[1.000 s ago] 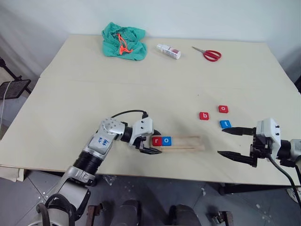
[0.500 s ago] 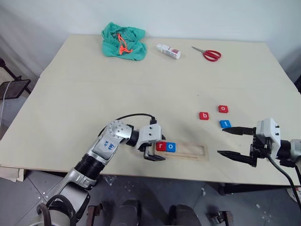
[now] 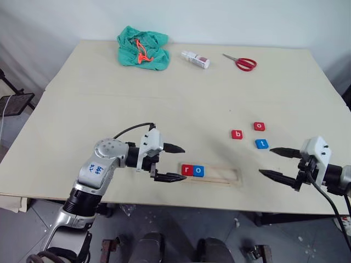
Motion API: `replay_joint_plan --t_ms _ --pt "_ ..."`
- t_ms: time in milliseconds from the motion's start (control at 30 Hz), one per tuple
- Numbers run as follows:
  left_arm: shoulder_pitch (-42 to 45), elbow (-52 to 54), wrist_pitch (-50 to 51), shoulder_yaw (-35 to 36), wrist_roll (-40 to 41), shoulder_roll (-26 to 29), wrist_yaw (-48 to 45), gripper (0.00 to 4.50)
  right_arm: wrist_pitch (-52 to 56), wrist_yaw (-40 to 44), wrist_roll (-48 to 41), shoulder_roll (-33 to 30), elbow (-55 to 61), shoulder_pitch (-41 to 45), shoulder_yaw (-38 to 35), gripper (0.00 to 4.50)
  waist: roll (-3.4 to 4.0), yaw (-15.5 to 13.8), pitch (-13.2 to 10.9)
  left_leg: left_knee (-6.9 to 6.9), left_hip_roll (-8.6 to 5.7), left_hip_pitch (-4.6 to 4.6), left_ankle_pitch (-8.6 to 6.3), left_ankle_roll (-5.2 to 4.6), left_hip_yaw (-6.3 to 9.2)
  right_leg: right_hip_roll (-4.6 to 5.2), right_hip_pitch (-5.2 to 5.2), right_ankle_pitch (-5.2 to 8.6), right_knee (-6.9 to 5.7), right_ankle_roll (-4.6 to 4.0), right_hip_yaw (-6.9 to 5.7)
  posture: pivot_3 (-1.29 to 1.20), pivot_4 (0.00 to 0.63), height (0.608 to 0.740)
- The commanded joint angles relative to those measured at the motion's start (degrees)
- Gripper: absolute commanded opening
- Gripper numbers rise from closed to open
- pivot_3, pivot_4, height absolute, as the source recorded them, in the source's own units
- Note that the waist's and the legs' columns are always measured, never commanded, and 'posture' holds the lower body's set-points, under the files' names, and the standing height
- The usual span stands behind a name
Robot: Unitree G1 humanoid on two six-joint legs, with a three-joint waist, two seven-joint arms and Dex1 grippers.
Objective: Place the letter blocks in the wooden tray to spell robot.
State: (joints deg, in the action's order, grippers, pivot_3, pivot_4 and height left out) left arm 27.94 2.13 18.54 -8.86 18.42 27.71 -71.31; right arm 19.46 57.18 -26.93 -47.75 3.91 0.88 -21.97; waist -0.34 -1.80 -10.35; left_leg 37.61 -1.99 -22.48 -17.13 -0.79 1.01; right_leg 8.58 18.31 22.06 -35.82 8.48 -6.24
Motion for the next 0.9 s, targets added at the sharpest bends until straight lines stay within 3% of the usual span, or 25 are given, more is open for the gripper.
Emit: replay_joint_plan --t_ms 33,367,900 --pt "-2.1 -3.4 -8.4 1.6 1.6 0.2 -3.7 4.47 1.5 -7.4 -1.9 5.3 6.7 -4.1 -3.2 4.5 0.01 0.0 0.0 -0.01 0.0 0.01 0.0 0.0 0.0 0.0 0.01 0.0 -0.02 0.0 -0.01 0.0 0.15 0.74" --pt "-4.0 -10.8 -20.6 3.6 1.4 -3.2 -1.7 4.47 3.8 -17.5 -3.6 12.9 15.6 -8.8 -4.2 4.5 0.03 0.3 0.0 -0.08 -0.02 0.12 0.01 -0.02 0.0 0.01 0.04 0.0 -0.03 0.0 0.18 0.0 0.15 0.74" --pt "-5.5 -10.3 -21.0 4.2 1.5 -1.2 -2.2 4.47 3.6 -19.9 -4.1 13.6 17.2 -9.7 -3.7 4.5 0.04 0.4 0.0 -0.14 -0.03 0.17 0.01 -0.02 -0.02 0.01 0.05 0.0 -0.06 0.0 0.24 0.0 0.15 0.74"
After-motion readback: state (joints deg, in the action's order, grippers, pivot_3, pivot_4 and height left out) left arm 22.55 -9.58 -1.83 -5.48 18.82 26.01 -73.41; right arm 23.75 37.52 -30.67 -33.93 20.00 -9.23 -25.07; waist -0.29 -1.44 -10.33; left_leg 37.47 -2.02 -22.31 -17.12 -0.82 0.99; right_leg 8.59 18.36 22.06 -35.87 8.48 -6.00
